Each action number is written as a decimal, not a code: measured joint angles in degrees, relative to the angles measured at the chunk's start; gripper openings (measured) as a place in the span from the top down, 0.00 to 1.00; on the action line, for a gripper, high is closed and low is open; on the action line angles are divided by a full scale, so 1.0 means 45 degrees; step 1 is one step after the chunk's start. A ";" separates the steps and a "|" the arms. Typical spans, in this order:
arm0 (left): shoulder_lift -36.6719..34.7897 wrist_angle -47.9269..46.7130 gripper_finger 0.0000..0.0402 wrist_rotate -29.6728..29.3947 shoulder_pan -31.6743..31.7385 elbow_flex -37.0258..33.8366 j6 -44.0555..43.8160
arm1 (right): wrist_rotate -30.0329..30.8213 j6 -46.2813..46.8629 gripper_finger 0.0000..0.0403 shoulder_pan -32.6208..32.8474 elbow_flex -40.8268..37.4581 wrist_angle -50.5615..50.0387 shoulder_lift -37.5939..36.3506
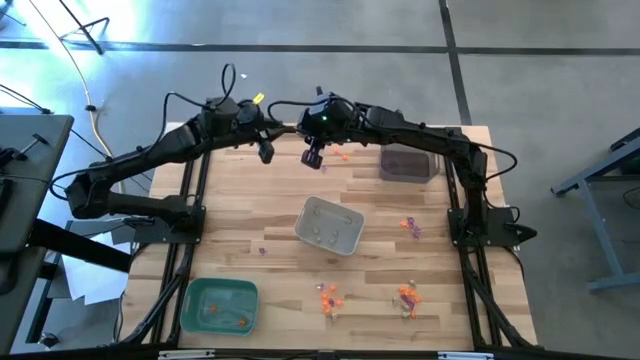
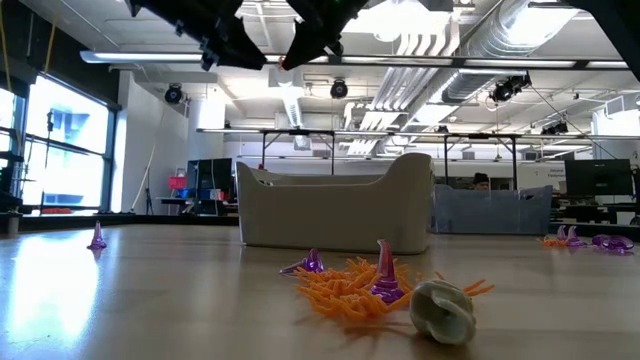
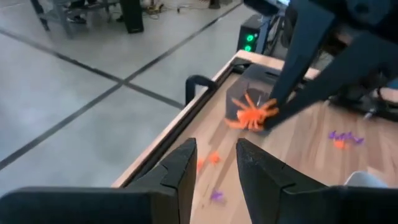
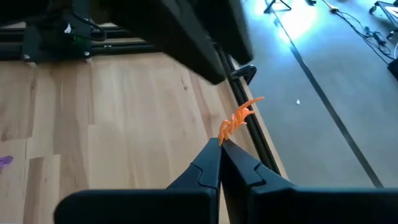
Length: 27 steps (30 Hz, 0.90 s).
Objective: Sort Halloween decoration
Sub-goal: Put the orange spider toy into the green bin
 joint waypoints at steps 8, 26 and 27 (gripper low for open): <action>-0.0019 0.0155 0.63 -0.0010 0.0010 0.0005 0.0000 | 0.0000 -0.0014 1.00 -0.0010 0.0000 0.0000 0.0000; 0.1131 0.1502 0.45 -0.0136 -0.0432 0.0000 0.0457 | -0.0408 -0.0019 1.00 -0.0015 -0.0010 0.0189 0.0000; 0.1137 0.1481 0.45 -0.0128 -0.0432 0.0000 0.0455 | -0.0408 -0.0019 1.00 -0.0013 -0.0010 0.0175 0.0000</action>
